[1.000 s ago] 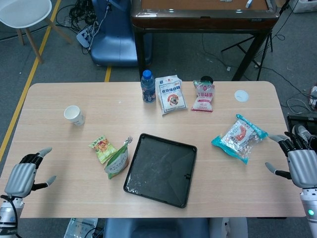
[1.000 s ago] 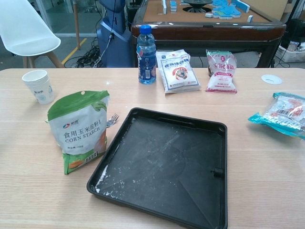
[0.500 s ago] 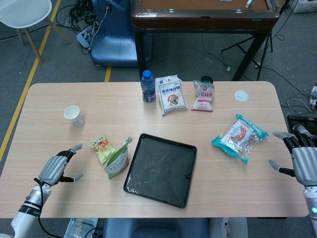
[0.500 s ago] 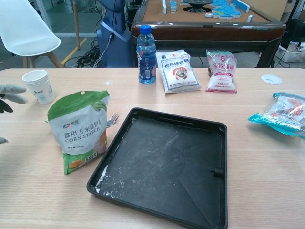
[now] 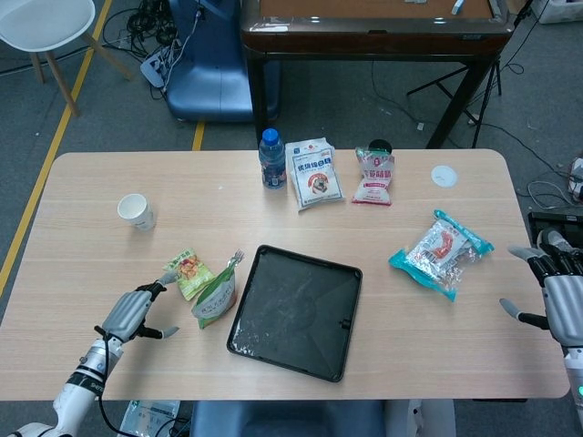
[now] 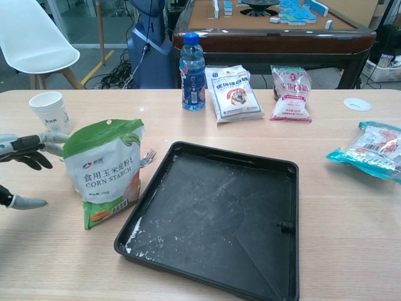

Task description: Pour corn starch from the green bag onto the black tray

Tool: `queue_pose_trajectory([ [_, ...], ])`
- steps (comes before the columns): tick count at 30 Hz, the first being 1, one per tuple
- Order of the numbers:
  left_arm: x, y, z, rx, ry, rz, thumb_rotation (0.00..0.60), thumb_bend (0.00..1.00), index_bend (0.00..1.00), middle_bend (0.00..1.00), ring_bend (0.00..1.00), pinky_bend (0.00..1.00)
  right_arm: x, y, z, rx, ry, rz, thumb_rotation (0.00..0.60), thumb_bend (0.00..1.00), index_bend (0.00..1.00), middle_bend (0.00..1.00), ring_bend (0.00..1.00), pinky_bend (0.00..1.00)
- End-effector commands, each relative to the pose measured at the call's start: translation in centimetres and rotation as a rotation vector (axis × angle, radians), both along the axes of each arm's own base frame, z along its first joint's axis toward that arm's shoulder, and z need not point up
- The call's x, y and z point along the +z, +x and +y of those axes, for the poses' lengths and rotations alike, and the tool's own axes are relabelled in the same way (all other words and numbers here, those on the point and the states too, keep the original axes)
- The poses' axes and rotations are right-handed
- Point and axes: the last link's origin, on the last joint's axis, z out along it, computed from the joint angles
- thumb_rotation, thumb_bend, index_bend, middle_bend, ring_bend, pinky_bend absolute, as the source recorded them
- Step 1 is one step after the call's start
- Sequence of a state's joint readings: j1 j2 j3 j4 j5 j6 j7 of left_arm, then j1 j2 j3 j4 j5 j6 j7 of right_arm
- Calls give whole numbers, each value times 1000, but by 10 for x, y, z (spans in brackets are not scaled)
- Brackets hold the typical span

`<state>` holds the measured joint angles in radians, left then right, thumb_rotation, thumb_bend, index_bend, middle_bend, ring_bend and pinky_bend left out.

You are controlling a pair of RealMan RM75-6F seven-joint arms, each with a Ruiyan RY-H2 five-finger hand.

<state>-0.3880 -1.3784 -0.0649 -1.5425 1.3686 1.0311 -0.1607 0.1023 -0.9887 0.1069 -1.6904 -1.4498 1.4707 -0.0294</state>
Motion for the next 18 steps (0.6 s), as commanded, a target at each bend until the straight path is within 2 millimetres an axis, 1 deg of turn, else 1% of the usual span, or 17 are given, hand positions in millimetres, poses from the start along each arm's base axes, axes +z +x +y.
queue_pose_trajectory([
  [1,-10,9,3,1,1,-5,600,156,5,134,210,174,1,-1,2,-2,-3,-2,600,96,240,285,154,181],
  [7,-26,21,7,18,-7,-20,600,151,5,134,210,174,3,-4,7,-15,-13,-6,600,97,240,287,154,181],
  [18,-48,34,13,46,-2,-40,589,144,5,134,210,185,4,-9,11,-30,-20,-11,600,97,240,288,154,182],
])
